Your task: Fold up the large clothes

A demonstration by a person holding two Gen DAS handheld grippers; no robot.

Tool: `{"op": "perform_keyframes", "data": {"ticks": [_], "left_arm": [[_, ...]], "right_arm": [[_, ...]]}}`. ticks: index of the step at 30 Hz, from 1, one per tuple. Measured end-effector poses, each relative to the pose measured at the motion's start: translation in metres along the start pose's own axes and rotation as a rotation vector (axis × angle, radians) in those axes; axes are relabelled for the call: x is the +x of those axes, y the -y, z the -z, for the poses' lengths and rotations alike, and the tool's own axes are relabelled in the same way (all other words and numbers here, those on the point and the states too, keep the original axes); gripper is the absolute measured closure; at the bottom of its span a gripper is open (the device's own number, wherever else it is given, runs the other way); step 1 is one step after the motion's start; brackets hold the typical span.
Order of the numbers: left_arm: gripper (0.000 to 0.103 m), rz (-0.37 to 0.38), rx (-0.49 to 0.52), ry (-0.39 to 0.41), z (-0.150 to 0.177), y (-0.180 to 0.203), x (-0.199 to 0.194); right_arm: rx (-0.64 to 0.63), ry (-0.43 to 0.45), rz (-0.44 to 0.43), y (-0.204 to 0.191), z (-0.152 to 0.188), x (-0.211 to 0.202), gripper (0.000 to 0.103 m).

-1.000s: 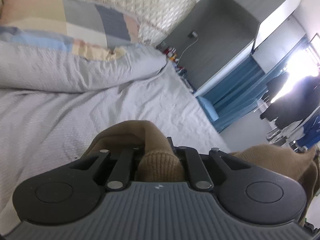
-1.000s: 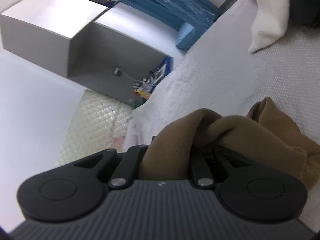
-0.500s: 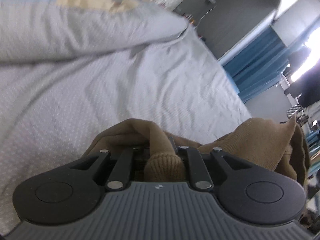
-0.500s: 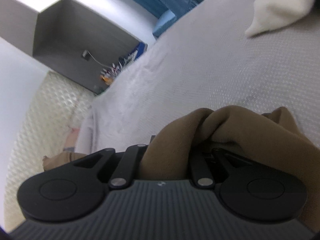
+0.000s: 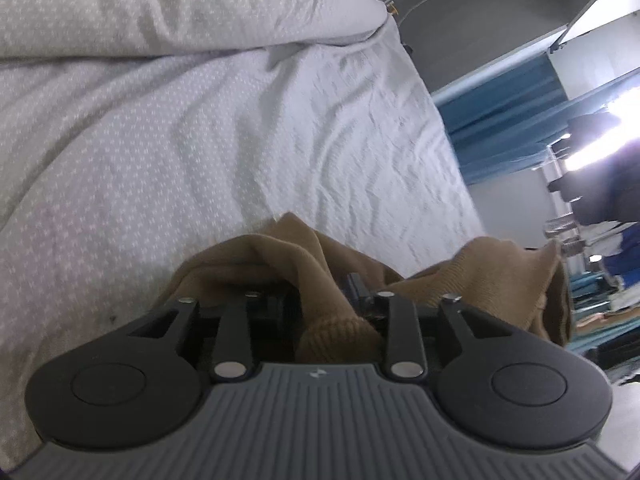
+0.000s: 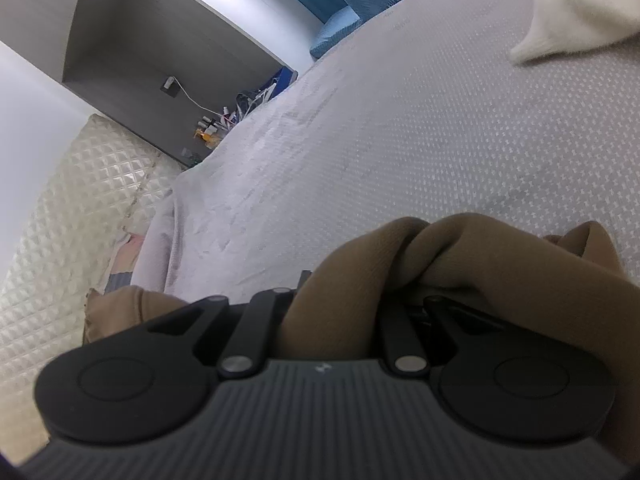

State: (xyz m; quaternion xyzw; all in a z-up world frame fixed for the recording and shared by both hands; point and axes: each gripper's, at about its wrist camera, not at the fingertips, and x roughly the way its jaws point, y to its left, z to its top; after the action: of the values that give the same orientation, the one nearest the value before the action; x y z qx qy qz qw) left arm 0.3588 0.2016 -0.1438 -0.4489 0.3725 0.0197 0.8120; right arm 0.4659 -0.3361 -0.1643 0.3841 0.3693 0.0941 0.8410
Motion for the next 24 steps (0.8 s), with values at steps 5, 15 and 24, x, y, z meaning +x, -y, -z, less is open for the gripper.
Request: {"op": "perform_keyframes", "data": {"ticks": [5,15,24], "left_arm": [[0.032,0.055,-0.022,0.004,0.005,-0.007,-0.034],[0.029,0.073,0.184,0.14,0.046,0.025,-0.101],[0.029,0.13,0.5,0.142,0.101,0.086,-0.08]], "right_arm": [[0.0,0.0,-0.011,-0.001,0.0,0.0,0.089],[0.018,-0.011,-0.032,0.005,-0.003,-0.004,0.087],[0.024,-0.013,-0.039,0.005,-0.003,-0.004,0.086]]}}
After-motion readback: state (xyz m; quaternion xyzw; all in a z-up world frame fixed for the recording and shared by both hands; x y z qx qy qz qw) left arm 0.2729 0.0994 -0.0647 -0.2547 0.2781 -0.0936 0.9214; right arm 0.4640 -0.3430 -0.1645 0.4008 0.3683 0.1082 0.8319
